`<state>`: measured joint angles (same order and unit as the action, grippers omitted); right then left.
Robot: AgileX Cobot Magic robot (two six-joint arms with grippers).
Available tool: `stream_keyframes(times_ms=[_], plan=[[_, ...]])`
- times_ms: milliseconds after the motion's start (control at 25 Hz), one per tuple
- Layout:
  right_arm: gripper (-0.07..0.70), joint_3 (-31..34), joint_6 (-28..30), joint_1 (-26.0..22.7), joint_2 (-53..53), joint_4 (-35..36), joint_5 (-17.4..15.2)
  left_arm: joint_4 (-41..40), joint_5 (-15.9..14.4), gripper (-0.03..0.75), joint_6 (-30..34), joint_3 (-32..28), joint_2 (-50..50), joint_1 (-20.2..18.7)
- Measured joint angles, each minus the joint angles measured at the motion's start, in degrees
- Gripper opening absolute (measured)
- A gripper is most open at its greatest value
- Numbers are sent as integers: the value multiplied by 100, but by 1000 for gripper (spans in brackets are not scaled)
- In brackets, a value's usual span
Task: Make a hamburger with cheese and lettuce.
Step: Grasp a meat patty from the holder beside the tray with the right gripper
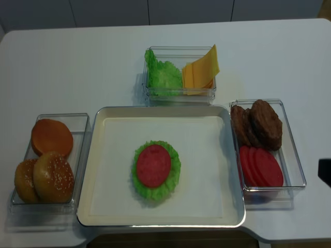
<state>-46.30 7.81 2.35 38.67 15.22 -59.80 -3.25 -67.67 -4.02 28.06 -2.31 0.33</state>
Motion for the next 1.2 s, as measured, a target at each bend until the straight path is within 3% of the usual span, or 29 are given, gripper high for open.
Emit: stream_keyframes(times_ms=[280,440,720,1200], plan=[[386,-1501,-398,0,1637,-116,-917,0,0,391,0,0,0,0],[386,-2095,-781,306,2453,-477,-1143,0,0,391,0,0,0,0],[386,-3049,-2020,1434,3844,-1731,-1177,0,0,391,0,0,0,0],[384,-3442,-2386,1585,5679,-2040,-1133,0,0,391,0,0,0,0]])
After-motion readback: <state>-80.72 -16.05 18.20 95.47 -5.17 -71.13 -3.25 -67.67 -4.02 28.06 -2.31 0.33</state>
